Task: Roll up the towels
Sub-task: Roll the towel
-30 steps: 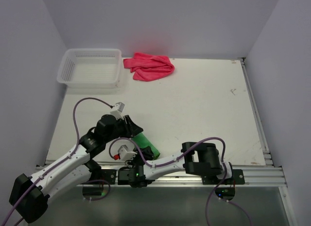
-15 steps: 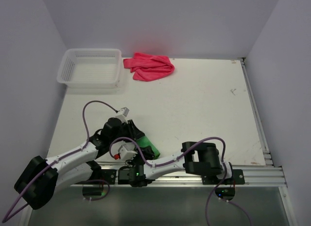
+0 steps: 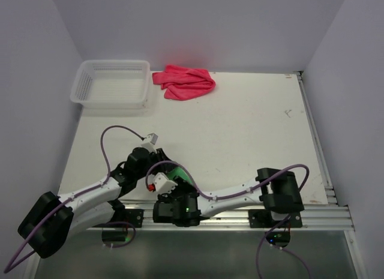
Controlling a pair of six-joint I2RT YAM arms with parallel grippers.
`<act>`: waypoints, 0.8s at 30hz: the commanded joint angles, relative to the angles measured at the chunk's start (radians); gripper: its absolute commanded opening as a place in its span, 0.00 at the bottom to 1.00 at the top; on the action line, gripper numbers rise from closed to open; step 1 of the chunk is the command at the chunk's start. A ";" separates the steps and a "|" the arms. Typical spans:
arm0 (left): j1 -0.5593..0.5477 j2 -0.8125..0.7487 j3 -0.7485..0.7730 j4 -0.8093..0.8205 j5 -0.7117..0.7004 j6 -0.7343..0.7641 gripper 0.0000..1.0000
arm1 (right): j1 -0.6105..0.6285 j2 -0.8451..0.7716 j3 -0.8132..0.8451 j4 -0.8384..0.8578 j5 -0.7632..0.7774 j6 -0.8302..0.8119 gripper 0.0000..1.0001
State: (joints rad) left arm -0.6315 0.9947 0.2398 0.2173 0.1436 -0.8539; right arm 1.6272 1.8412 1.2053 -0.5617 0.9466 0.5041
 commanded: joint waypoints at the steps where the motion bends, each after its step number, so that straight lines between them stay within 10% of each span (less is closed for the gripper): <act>1: -0.007 0.018 -0.066 -0.091 -0.050 0.010 0.34 | 0.002 -0.160 -0.041 0.097 -0.080 0.011 0.61; 24: -0.007 -0.041 -0.135 -0.071 -0.045 -0.025 0.31 | -0.368 -0.435 -0.455 0.482 -0.727 0.212 0.68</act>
State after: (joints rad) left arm -0.6315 0.9379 0.1528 0.2989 0.1253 -0.8814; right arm 1.2697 1.4181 0.7746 -0.1543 0.2920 0.6685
